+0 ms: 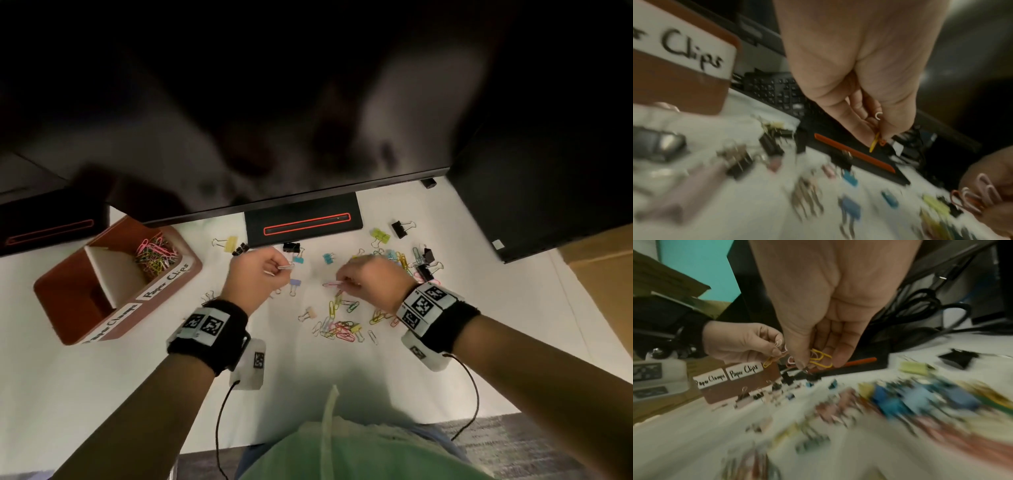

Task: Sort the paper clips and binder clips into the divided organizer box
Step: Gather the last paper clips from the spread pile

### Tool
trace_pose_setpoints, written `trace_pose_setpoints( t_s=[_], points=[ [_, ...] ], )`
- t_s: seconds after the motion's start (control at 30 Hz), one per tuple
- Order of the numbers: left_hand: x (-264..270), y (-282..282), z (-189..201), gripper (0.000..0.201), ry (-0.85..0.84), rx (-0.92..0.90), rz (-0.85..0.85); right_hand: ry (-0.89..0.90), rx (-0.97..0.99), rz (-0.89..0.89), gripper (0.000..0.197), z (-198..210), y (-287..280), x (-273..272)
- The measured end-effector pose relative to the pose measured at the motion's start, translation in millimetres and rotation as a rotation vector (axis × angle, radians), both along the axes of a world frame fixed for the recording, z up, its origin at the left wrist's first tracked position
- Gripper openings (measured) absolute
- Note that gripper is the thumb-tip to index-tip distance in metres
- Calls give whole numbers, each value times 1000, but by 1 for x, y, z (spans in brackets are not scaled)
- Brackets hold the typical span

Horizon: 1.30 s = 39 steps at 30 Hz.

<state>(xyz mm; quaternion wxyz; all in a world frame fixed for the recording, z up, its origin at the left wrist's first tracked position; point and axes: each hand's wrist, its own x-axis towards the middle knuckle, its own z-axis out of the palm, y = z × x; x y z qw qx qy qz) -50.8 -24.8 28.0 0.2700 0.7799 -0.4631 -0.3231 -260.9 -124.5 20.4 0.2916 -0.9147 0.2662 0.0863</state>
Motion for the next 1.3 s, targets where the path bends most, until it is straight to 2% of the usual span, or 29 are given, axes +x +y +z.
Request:
trace_pose_setpoints(
  t_s=[0.17, 0.27, 0.37, 0.43, 0.53, 0.6, 0.67, 0.73, 0.8, 0.9, 1.0, 1.07, 1.17, 1.3],
  points=[
    [70, 40, 34, 15, -60, -69, 247, -192, -20, 28, 19, 31, 15, 83],
    [118, 63, 38, 13, -151, -79, 412, -291, -23, 28, 18, 46, 33, 151],
    [153, 74, 38, 10, -140, -44, 538, -316, -17, 20, 20, 56, 51, 214],
    [171, 77, 35, 9, -119, -11, 536, -294, -4, -2, 23, 57, 63, 253],
    [187, 77, 28, 5, -37, 30, 435, -179, 44, -21, 30, 49, 75, 291],
    [194, 80, 23, 24, -46, 108, 377, -130, 73, -34, 39, 42, 77, 297],
    [192, 81, 24, 34, -84, 132, 329, -206, 102, -51, 42, 39, 78, 287],
    [180, 83, 31, 34, -92, 24, 286, -345, 93, -28, 36, 37, 75, 262],
    [158, 84, 39, 29, -71, -80, 222, -407, 40, 19, 27, 33, 66, 225],
    [116, 80, 44, 21, -50, -102, -2, -324, -26, 12, 22, 21, 47, 155],
    [71, 70, 35, 19, -14, -19, -245, -101, -37, -68, 26, 12, 30, 84],
    [40, 61, 28, 15, 7, 26, -350, 38, -33, -102, 31, 8, 23, 40],
    [-6, 55, 12, 19, 39, 109, -451, 103, 40, -157, 34, 3, 20, -12],
    [-51, 55, -17, 36, -21, 242, -437, 144, 111, -221, 46, -7, 25, -62]
  ],
)
